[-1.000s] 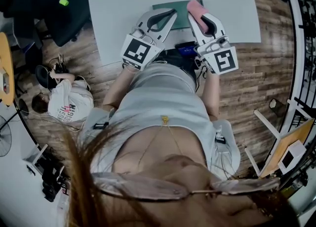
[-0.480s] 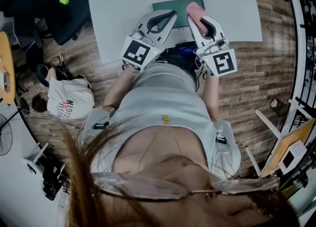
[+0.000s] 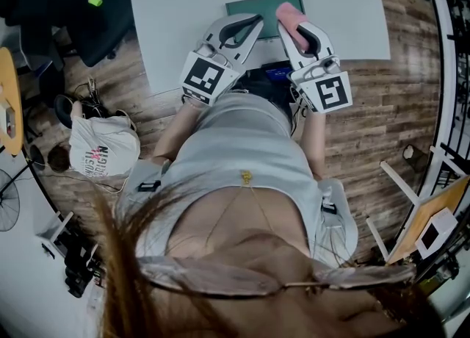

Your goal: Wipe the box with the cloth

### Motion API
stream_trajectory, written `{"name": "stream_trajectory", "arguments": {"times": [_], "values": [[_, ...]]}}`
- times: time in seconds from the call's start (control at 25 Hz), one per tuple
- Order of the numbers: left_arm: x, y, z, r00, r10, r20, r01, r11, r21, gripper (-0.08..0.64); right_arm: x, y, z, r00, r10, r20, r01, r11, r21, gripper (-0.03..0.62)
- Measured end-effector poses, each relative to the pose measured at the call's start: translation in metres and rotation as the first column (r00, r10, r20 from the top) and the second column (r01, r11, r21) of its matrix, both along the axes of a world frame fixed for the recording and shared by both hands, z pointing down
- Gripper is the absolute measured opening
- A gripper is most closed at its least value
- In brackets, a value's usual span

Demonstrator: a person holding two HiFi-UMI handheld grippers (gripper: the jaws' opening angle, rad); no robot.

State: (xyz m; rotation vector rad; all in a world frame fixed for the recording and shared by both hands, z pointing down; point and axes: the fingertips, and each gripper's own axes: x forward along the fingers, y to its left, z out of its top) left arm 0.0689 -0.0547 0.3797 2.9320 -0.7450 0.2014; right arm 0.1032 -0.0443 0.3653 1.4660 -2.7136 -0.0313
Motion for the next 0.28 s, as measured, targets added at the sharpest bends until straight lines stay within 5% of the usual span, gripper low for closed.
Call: {"name": "stream_trajectory", "arguments": {"times": [0.28], "values": [[0.0033,0.0039,-0.0014,1.000,-0.001,0.004,0.001,1.000,0.002,0.034,0.0009,0.0050,0.0006,1.000,-0.010,-0.006,0.010,1.000,-0.005,0.035]]}}
